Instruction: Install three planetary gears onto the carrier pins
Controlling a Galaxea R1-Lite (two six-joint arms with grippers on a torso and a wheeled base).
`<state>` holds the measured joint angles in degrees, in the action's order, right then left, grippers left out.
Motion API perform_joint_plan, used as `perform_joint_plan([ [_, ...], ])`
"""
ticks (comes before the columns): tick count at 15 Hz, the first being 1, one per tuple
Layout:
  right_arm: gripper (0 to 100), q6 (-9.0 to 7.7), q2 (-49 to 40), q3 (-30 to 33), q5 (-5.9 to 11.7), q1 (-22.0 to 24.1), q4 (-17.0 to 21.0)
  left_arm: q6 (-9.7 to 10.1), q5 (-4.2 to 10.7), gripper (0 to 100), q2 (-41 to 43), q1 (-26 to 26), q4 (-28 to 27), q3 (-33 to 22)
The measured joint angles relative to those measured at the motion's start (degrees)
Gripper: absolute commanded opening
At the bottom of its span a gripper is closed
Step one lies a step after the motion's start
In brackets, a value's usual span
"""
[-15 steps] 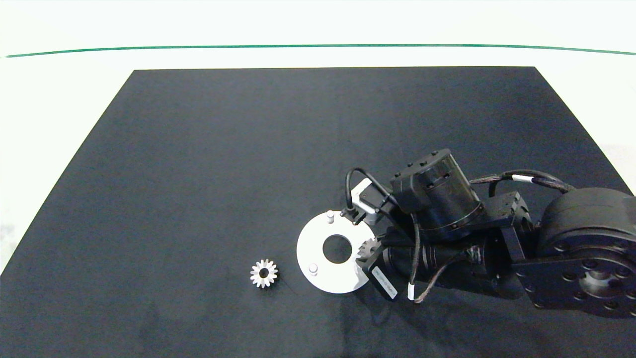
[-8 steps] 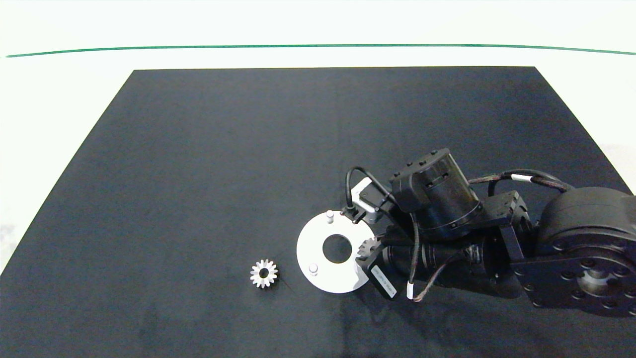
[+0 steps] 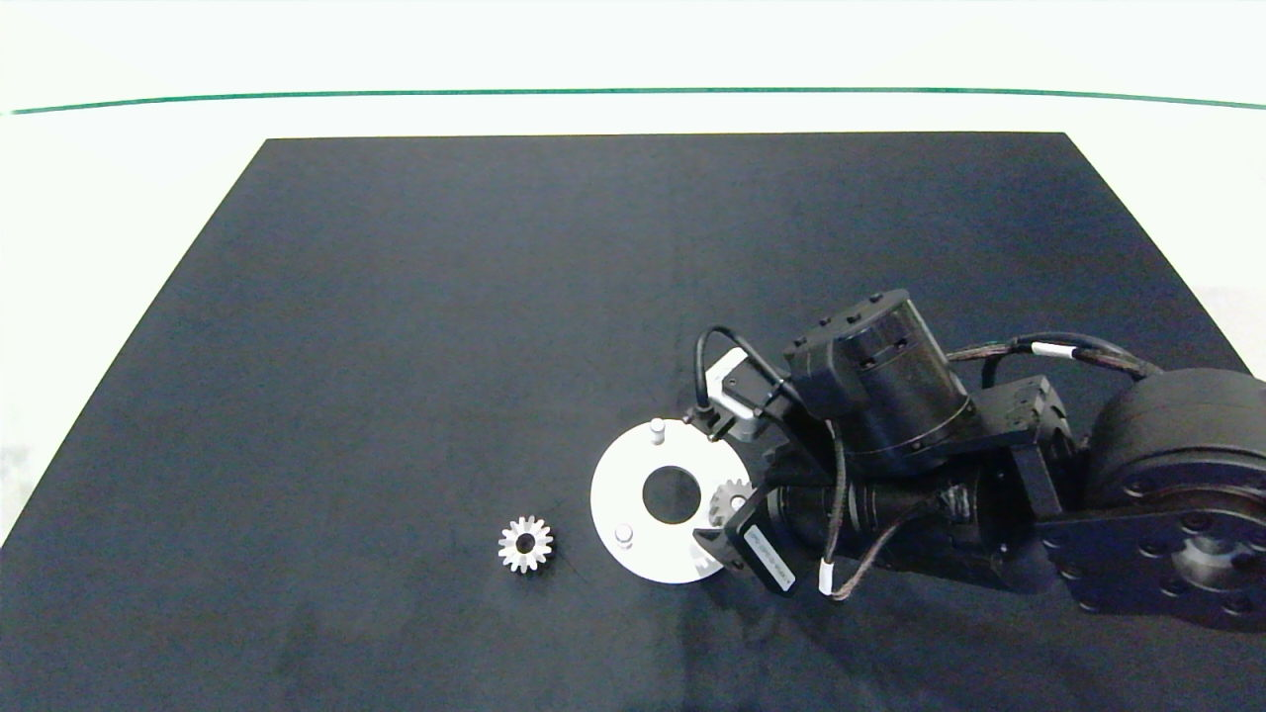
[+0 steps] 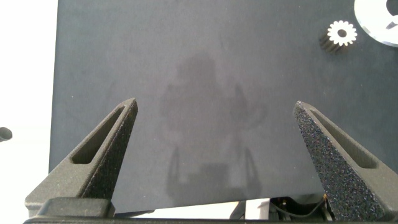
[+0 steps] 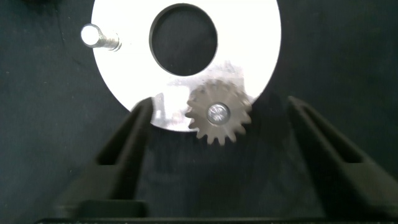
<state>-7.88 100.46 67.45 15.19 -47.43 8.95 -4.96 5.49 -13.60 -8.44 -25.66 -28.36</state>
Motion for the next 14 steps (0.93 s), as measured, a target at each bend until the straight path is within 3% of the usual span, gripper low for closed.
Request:
perform_joint_plan([
  [3, 100, -0.06, -7.77, -1.9, 1.89, 1.71, 2.23, 0.0, -0.01, 100, -0.01, -0.05, -0.02, -0.04],
  [5, 100, 0.02, -14.67, -4.67, 2.08, 7.25, 4.52, 0.0, -0.63, 100, 0.0, -0.02, -0.05, -0.04],
  [8, 100, 1.12, -20.86, -10.57, -2.1, 20.7, 5.92, -0.02, -0.83, 100, 0.3, 0.0, -0.07, -0.11],
  [9, 100, 3.04, -21.88, -12.54, -4.5, 23.87, 6.03, -0.07, -0.85, 100, 0.41, 0.0, -0.11, -0.11],
  [10, 100, 5.1, -22.69, -13.93, -8.19, 25.69, 6.16, -0.07, -0.91, 100, 0.51, 0.0, -0.11, -0.11],
  [11, 100, 5.9, -23.24, -14.88, -10.57, 26.51, 6.12, -0.1, -0.98, 100, 0.55, 0.01, -0.11, -0.11],
  [14, 100, 6.08, -23.28, -15.31, -10.98, 26.05, 3.73, -0.11, -0.98, 100, 0.66, 0.01, -0.13, -0.11],
])
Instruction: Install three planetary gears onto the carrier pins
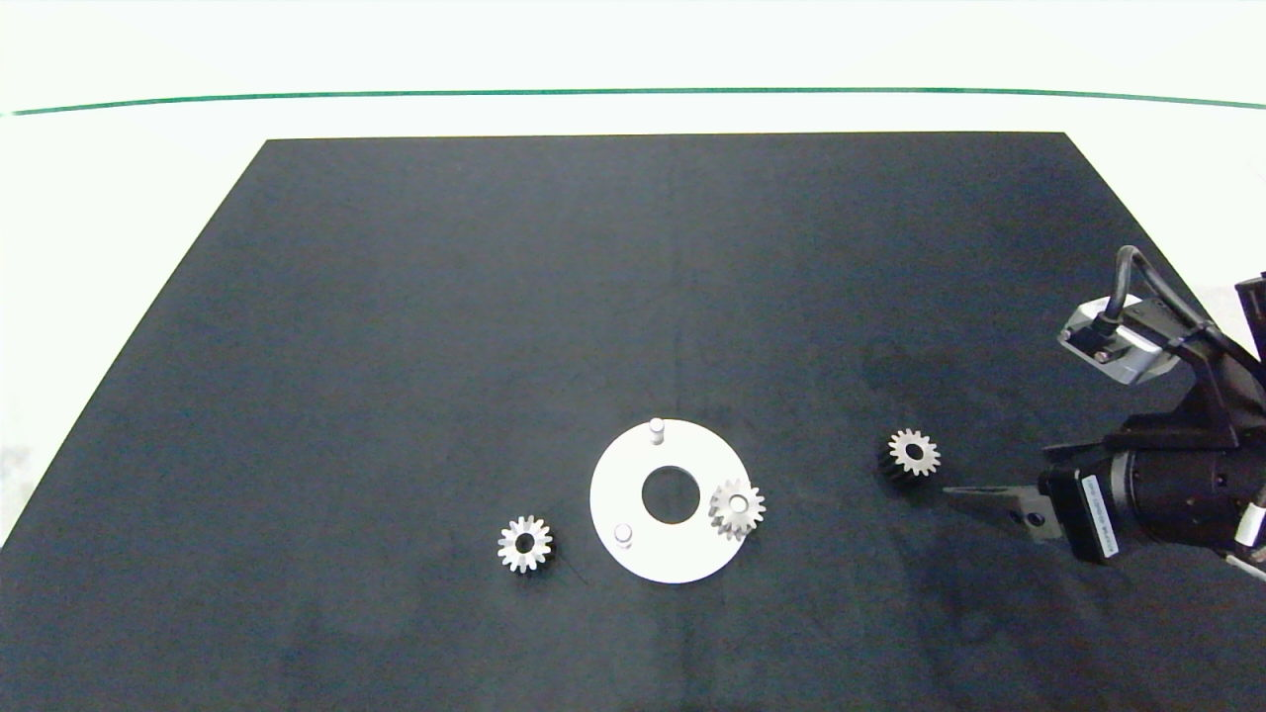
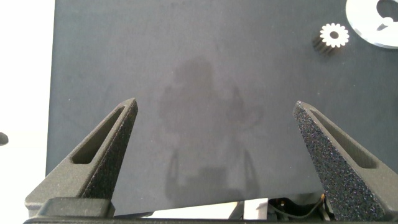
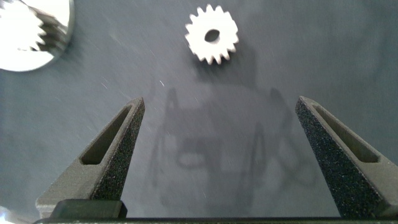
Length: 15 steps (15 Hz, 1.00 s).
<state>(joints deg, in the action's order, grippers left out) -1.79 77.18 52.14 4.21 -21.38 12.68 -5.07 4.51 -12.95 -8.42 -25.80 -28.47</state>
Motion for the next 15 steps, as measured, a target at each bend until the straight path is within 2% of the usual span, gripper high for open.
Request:
perform_joint_plan([
  [3, 100, -0.13, 2.8, 0.2, 0.34, -0.41, -4.47, 0.0, 0.02, 100, 0.13, 0.02, 0.0, -0.04],
  [11, 100, -0.33, 10.96, -0.1, 0.33, -0.48, -11.47, 0.09, 0.02, 100, 0.11, -0.01, 0.02, -0.2],
  [15, 94, -0.38, 13.39, 0.01, 0.33, -0.52, -12.63, 0.09, 0.02, 100, 0.05, -0.01, 0.02, -0.41],
])
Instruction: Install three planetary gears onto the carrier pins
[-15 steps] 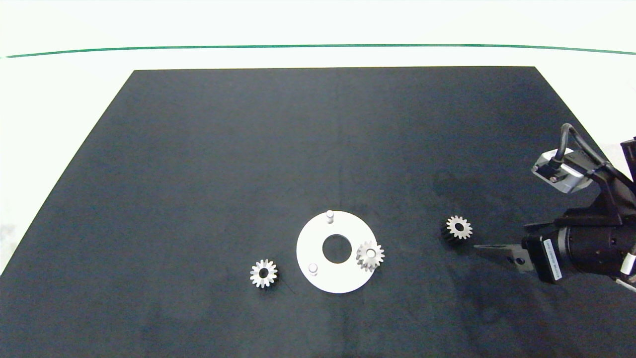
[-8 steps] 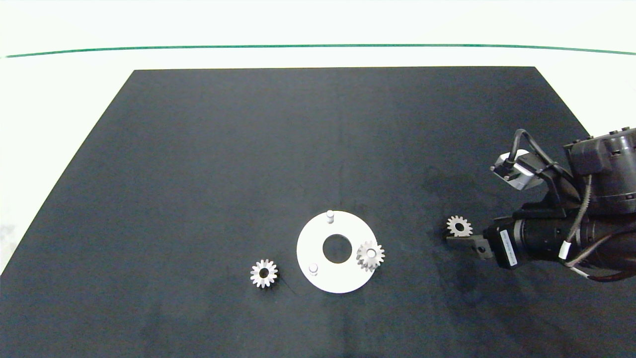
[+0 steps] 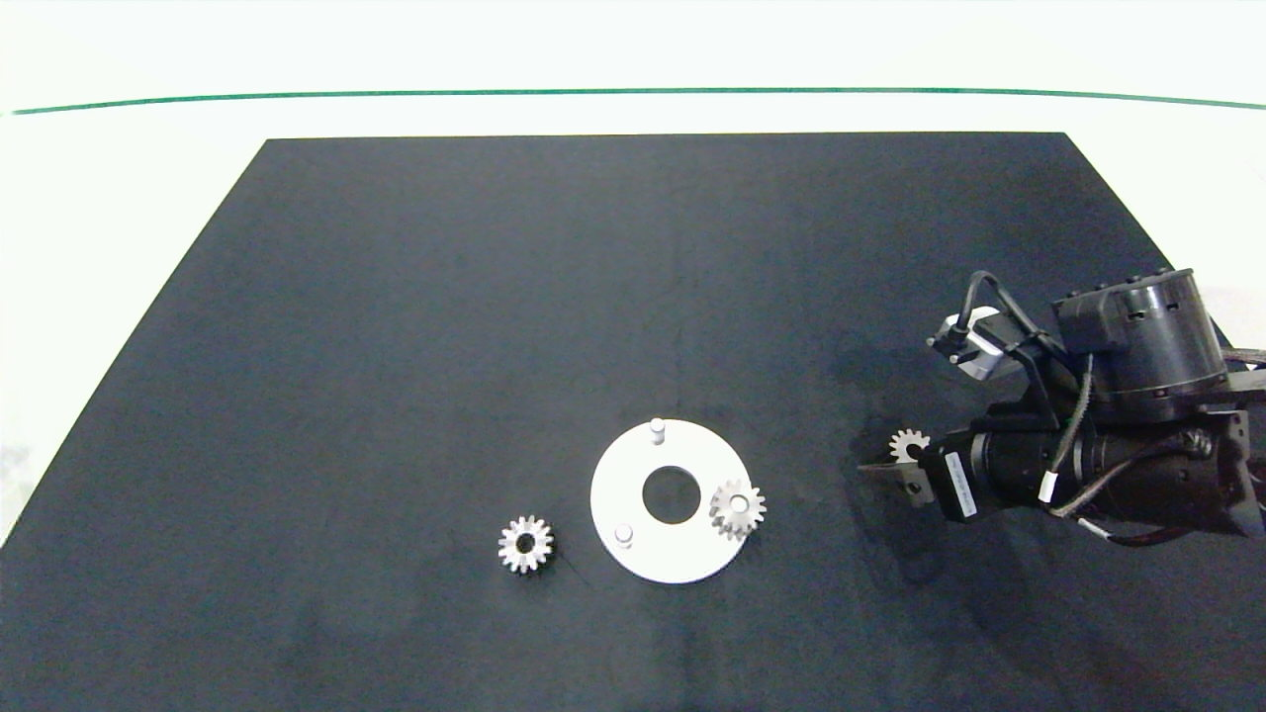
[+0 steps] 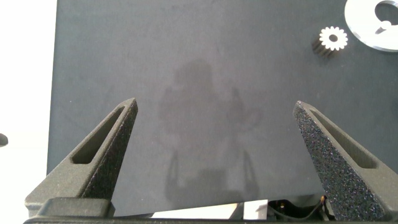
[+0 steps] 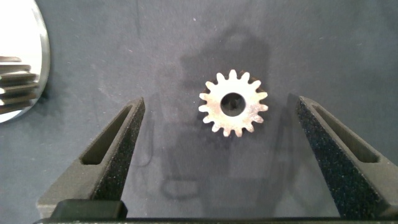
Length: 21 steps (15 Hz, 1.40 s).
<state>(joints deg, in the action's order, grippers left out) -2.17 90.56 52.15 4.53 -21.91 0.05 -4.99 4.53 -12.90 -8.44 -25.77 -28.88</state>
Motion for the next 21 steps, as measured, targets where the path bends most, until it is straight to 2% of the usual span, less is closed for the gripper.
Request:
perform_joint_plan([
  [21, 52, -0.24, 1.33, 0.18, 0.0, 0.33, -0.73, 0.0, 0.0, 100, -0.3, 0.0, 0.02, -0.88],
])
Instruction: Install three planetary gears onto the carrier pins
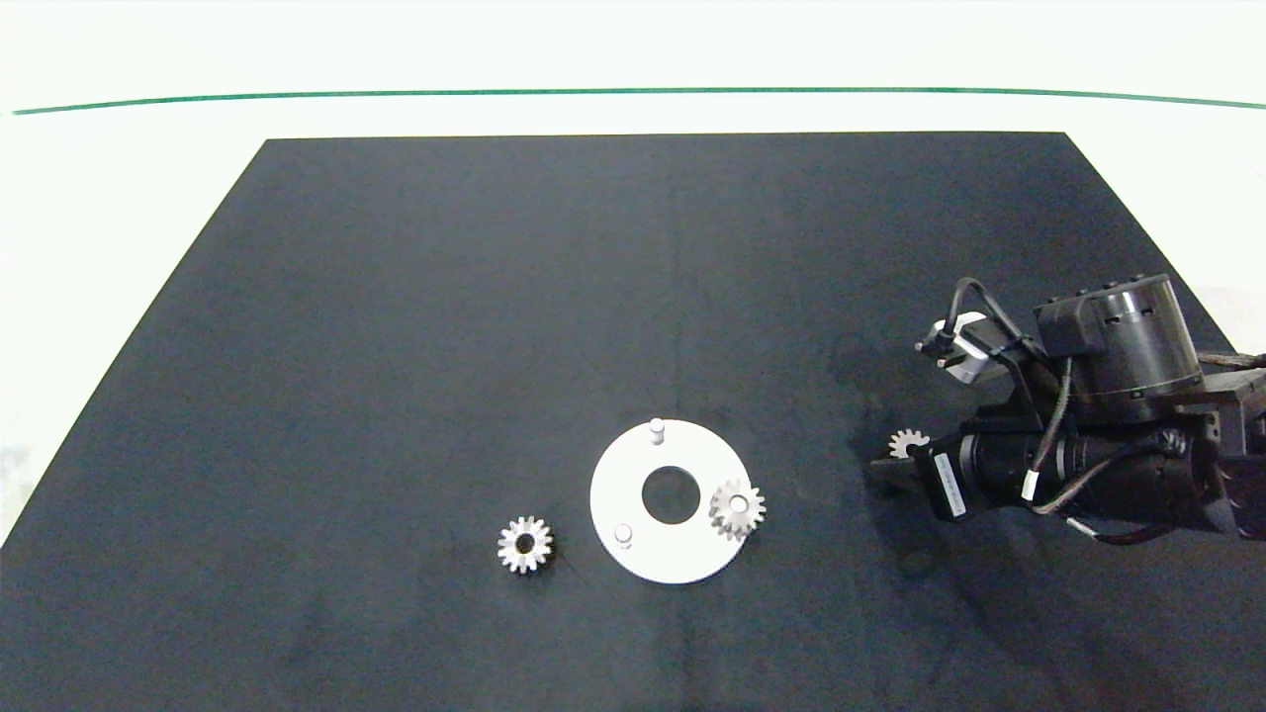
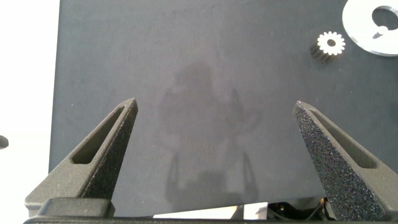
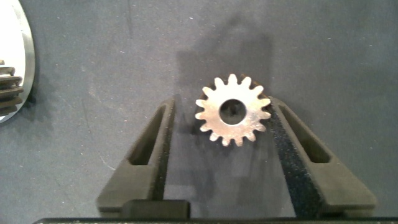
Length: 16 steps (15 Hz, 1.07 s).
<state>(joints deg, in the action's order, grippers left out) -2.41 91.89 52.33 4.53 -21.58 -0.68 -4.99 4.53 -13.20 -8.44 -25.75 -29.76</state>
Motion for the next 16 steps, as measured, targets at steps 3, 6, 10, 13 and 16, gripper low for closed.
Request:
perform_joint_plan([
  [3, 46, 0.05, 0.11, -0.02, -0.07, 0.22, 0.0, 0.02, 0.0, 100, 0.0, 0.0, -0.02, 0.0],
  [6, 40, 0.13, 0.52, 0.04, -0.07, 0.33, -0.09, 0.0, -0.02, 100, -0.11, 0.0, -0.05, -0.01],
  [10, 32, 0.1, 0.77, 0.11, -0.13, 0.74, -0.13, 0.02, -0.02, 100, -0.16, 0.0, -0.02, -0.04],
  [13, 26, 0.1, 0.83, 0.12, -0.13, 0.85, -0.11, 0.02, -0.02, 100, -0.16, 0.0, -0.05, -0.06],
  [16, 20, 0.1, 0.85, 0.15, -0.11, 0.85, -0.11, 0.02, 0.0, 100, -0.16, 0.0, -0.11, -0.11],
])
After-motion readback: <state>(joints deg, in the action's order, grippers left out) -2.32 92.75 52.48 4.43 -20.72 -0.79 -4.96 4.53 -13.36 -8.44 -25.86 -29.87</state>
